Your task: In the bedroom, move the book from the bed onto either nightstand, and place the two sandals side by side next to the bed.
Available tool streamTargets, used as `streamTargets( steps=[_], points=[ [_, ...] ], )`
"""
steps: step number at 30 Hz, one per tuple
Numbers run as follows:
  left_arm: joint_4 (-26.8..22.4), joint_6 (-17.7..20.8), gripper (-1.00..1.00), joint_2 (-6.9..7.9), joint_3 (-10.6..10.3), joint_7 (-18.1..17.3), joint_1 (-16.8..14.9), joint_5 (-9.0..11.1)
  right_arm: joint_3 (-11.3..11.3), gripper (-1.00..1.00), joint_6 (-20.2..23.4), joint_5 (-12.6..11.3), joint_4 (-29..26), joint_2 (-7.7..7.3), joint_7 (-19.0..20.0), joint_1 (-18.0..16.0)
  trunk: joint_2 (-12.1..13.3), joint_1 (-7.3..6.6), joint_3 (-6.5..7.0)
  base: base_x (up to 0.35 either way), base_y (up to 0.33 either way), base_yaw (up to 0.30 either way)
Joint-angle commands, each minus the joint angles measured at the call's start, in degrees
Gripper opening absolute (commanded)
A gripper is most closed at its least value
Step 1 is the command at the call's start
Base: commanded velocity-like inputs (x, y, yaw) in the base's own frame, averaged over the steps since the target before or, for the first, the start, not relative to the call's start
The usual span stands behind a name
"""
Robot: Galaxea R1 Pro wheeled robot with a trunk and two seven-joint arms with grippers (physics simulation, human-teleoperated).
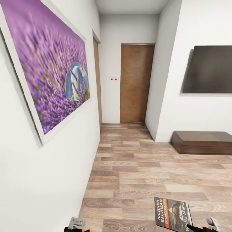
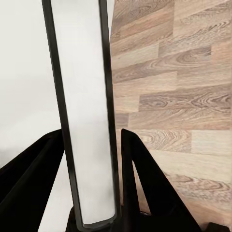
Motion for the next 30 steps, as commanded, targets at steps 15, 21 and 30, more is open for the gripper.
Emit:
streamTargets(
  steps=[15, 21, 30],
  points=[
    [0.0, -0.2, 1.0, 0.01, 0.5, -0.1, 0.0, -0.6, 0.2, -1.0, 0.3, -0.6, 0.0, -0.01, 0.3, 0.0, 0.0, 0.05, -0.02, 0.333, 0.0, -0.15],
    [0.0, -0.2, 1.0, 0.01, 0.5, -0.1, 0.0, -0.6, 0.2, -1.0, 0.3, -0.6, -0.1, -0.01, 0.3, 0.0, 0.0, 0.05, -0.02, 0.333, 0.0, -0.282],
    [0.0, -0.2, 1.0, 0.01, 0.5, -0.1, 0.0, -0.6, 0.2, -1.0, 0.3, -0.6, -0.1, -0.01, 0.4, 0.0, 0.0, 0.05, -0.02, 0.333, 0.0, -0.274]
  ],
)
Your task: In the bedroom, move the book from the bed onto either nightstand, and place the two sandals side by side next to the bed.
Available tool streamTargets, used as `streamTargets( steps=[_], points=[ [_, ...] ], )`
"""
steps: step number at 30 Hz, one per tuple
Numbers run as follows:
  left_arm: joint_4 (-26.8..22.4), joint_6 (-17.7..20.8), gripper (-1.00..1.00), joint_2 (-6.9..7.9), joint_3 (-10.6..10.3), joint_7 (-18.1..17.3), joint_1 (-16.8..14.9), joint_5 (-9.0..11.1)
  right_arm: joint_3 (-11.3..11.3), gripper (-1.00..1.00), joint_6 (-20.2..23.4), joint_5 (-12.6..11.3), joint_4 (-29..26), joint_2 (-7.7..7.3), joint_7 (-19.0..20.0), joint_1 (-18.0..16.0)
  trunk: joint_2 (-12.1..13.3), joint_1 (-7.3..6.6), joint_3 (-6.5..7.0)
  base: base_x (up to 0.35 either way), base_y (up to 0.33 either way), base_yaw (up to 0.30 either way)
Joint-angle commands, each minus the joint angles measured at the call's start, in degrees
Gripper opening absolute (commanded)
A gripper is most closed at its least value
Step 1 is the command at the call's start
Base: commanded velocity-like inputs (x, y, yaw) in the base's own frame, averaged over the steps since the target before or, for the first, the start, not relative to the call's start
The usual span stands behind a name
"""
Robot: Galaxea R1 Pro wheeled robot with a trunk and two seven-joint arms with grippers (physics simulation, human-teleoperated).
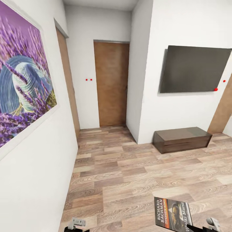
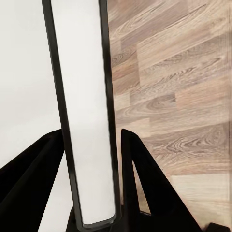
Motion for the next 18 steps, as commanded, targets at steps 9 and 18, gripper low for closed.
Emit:
streamTargets(
  steps=[9, 18],
  points=[
    [0.1, -0.2, 1.0, 0.02, 0.5, -0.1, 0.0, -0.6, 0.1, -1.0, 0.3, -0.6, 0.0, 0.0, 0.2, 0.0, 0.0, 0.05, -0.02, 0.333, 0.0, -0.266],
    [0.0, -0.3, 1.0, 0.02, 0.5, -0.1, 0.0, -0.6, 0.1, -1.0, 0.3, -0.6, 0.1, 0.0, 0.2, 0.0, 0.0, 0.05, -0.02, 0.333, 0.0, -0.282]
  ],
)
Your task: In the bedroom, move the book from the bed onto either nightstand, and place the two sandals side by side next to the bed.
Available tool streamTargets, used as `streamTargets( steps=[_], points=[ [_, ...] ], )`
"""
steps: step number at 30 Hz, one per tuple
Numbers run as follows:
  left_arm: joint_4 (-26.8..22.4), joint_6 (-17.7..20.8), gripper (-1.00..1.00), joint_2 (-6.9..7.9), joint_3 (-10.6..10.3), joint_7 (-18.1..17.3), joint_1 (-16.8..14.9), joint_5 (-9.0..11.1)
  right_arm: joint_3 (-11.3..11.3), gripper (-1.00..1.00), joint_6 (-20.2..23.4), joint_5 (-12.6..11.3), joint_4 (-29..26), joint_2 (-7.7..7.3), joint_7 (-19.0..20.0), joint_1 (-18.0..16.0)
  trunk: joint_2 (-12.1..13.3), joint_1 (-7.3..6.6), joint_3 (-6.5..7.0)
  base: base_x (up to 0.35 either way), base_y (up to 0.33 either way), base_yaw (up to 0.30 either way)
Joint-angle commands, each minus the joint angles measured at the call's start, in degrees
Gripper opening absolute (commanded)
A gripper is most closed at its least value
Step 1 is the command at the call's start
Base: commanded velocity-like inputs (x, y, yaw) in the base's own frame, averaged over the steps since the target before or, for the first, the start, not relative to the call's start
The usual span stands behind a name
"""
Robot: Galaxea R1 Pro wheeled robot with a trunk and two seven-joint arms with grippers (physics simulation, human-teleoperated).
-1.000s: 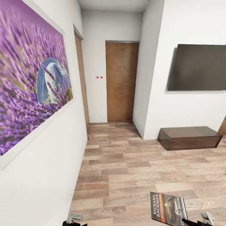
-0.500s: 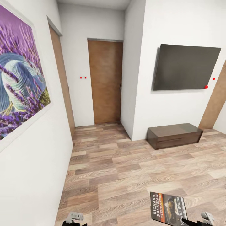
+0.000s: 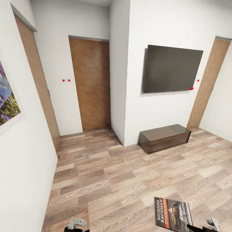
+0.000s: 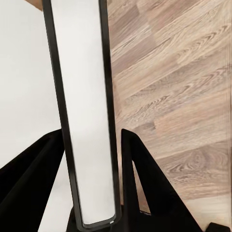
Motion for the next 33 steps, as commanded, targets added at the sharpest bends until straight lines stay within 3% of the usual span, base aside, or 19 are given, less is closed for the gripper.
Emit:
streamTargets(
  steps=[1, 33],
  points=[
    [0.0, -0.2, 1.0, 0.02, 0.5, -0.1, 0.0, -0.6, 0.1, -1.0, 0.3, -0.6, 0.0, 0.0, 0.2, 0.0, 0.0, 0.05, -0.02, 0.333, 0.0, -0.283],
    [0.0, -0.2, 1.0, 0.02, 0.5, -0.1, 0.0, -0.6, 0.1, -1.0, 0.3, -0.6, 0.0, 0.0, 0.1, 0.0, 0.0, 0.05, -0.02, 0.333, 0.0, -0.283]
  ],
)
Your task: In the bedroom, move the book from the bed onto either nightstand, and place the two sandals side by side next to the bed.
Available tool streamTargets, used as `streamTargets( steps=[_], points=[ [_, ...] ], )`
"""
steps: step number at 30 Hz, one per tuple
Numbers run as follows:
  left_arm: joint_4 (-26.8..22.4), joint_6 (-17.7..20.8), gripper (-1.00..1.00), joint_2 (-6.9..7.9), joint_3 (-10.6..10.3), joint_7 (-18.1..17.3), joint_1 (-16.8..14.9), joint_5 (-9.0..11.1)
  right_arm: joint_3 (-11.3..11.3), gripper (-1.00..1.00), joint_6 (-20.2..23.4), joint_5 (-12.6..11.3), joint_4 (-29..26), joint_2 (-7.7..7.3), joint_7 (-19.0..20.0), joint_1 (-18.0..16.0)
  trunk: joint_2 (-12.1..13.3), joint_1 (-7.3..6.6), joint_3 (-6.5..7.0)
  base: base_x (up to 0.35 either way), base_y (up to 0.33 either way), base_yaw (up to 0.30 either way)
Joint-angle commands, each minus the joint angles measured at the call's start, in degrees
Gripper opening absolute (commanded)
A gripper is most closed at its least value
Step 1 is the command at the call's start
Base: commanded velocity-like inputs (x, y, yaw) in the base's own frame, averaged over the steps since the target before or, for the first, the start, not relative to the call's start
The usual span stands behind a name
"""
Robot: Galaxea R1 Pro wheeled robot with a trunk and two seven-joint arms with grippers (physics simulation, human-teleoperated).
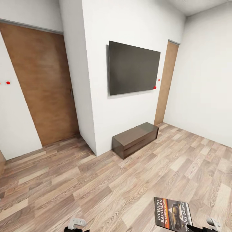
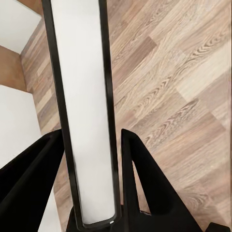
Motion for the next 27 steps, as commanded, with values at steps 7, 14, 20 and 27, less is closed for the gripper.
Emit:
streamTargets(
  steps=[7, 14, 20, 27],
  points=[
    [0.0, -0.2, 1.0, 0.02, 0.5, -0.1, 0.0, -0.6, 0.1, -1.0, 0.3, -0.6, 0.0, 0.0, 0.2, 0.0, 0.0, 0.05, -0.02, 0.333, 0.0, -0.283],
    [0.1, -0.2, 1.0, 0.02, 0.5, -0.1, 0.0, -0.6, 0.1, -1.0, 0.3, -0.7, 0.0, 0.0, 0.2, 0.0, 0.0, 0.05, -0.02, 0.333, 0.0, -0.283],
    [0.0, -0.2, 1.0, 0.02, 0.5, -0.1, 0.0, -0.6, 0.1, -1.0, 0.3, -0.7, 0.0, 0.0, 0.2, 0.0, 0.0, 0.05, -0.02, 0.333, 0.0, -0.283],
    [0.0, -0.3, 1.0, 0.02, 0.5, -0.1, 0.0, -0.6, 0.1, -1.0, 0.3, -0.7, 0.0, 0.0, 0.3, 0.0, 0.0, 0.05, -0.02, 0.333, 0.0, -0.283]
  ],
)
